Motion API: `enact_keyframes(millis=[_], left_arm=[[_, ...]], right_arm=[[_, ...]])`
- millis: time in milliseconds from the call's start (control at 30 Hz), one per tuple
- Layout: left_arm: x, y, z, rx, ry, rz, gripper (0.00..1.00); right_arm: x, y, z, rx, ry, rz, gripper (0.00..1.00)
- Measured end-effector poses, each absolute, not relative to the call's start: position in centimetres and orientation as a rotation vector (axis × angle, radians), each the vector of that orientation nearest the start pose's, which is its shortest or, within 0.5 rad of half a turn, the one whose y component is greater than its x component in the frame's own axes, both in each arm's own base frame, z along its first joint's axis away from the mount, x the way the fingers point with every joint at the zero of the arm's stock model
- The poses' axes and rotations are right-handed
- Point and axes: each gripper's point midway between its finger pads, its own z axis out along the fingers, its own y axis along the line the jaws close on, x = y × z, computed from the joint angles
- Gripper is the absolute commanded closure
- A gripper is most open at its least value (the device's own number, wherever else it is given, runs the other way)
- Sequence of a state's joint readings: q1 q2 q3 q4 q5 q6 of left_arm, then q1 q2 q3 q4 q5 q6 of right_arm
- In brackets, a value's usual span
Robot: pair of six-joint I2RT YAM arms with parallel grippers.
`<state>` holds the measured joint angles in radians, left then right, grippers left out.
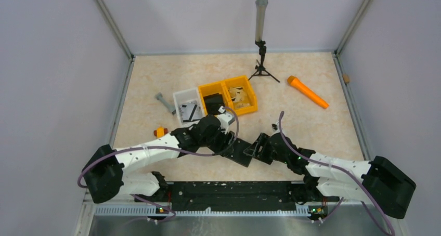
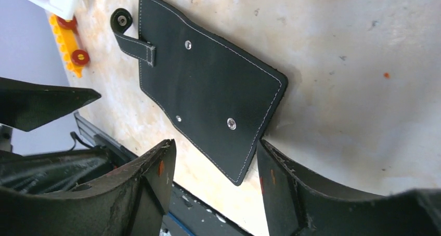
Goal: Take the credit cards out of the card holder
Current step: Pick up the card holder from the center of the board.
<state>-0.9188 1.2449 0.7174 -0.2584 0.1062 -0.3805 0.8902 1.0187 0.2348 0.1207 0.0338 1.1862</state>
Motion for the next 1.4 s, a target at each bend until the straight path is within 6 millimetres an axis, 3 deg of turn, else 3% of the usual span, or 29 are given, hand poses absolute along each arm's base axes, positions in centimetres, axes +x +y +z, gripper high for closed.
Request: enact_keyframes(millis=[167, 267, 300, 433, 500, 700, 833, 933, 1233, 1400], left_arm=[[16.8, -28.8, 8.4, 0.857, 2.281, -0.692, 0.35], [16.9, -29.1, 6.9, 0.908, 2.287, -0.666, 0.34], [16.9, -29.2, 6.4, 0.918, 2.289, -0.662, 0.34], [16.1, -28.5, 4.3, 0.939, 2.295, -0.666, 0.31], [16.0, -28.1, 3.9, 0.942, 2.298, -0.657, 0.31], [16.4, -27.8, 3.9, 0.958, 2.313, -0.598, 0.47], [16.9, -28.5, 2.9, 0.973, 2.366, -0.567, 0.63], [17.4, -29.1, 2.7, 0.974, 2.383, -0.547, 0.7], [17.8, -29.3, 2.5, 0.964, 2.402, -0.531, 0.75], [17.7, -29.4, 2.5, 0.961, 2.407, -0.545, 0.75]], right_arm=[[15.7, 24.7, 4.7, 0.416, 2.407, 1.061, 0.64], [16.2, 24.8, 5.4, 0.441, 2.373, 1.08, 0.65], [16.3, 24.9, 5.7, 0.445, 2.357, 1.09, 0.65], [16.6, 24.8, 6.5, 0.45, 2.328, 1.105, 0.35], [16.5, 24.5, 6.3, 0.464, 2.339, 1.086, 0.27], [15.6, 23.5, 4.9, 0.519, 2.409, 1.03, 0.26], [15.3, 24.0, 4.5, 0.556, 2.436, 1.057, 0.26], [15.1, 24.6, 4.1, 0.58, 2.448, 1.098, 0.26], [14.8, 25.2, 4.3, 0.604, 2.432, 1.186, 0.47], [15.4, 25.2, 6.3, 0.605, 2.335, 1.257, 0.66]])
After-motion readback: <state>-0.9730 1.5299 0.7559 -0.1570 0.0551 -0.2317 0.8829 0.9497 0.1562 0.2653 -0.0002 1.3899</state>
